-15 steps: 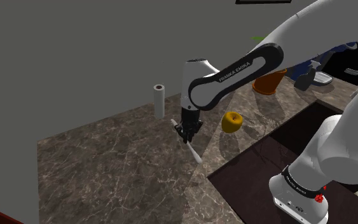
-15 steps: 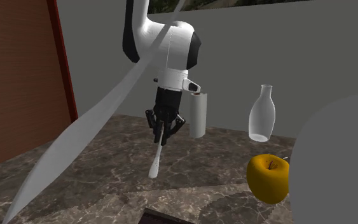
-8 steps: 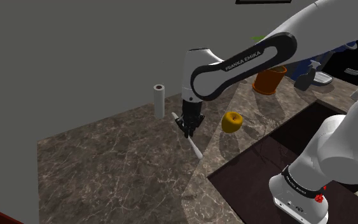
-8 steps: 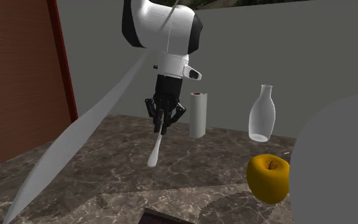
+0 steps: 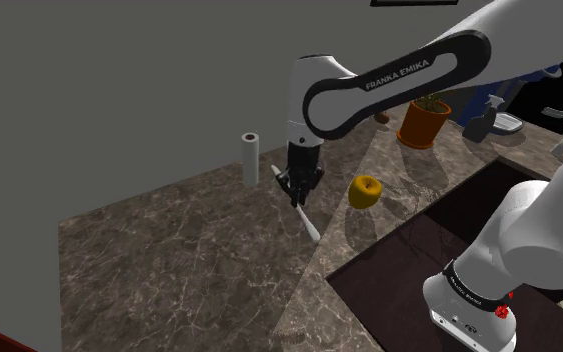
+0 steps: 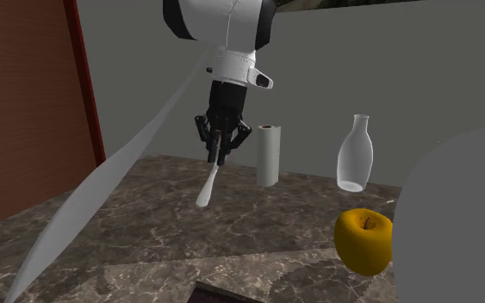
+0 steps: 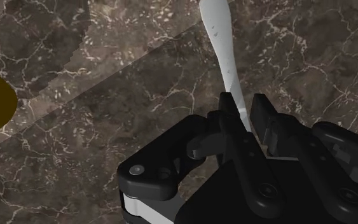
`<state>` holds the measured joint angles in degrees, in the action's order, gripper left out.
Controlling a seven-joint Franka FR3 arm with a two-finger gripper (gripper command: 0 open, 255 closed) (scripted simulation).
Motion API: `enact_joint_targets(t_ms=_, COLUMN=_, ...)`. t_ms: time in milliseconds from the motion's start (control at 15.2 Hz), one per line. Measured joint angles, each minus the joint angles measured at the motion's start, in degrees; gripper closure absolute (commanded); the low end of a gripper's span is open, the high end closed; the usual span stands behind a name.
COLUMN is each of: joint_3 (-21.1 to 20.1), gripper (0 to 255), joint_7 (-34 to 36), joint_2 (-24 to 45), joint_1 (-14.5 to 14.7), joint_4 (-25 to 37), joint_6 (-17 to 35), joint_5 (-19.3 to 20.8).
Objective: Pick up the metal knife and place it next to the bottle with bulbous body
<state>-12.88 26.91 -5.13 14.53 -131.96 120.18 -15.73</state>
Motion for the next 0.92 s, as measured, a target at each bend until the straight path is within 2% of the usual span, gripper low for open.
enact_joint_targets(t_ms=924, joint_3=0.7, gripper=255, joint_7=1.7, joint_2=-4.8, joint_1=-0.4, joint_4=6.4, joint_6=-11.0, joint_5=0.5)
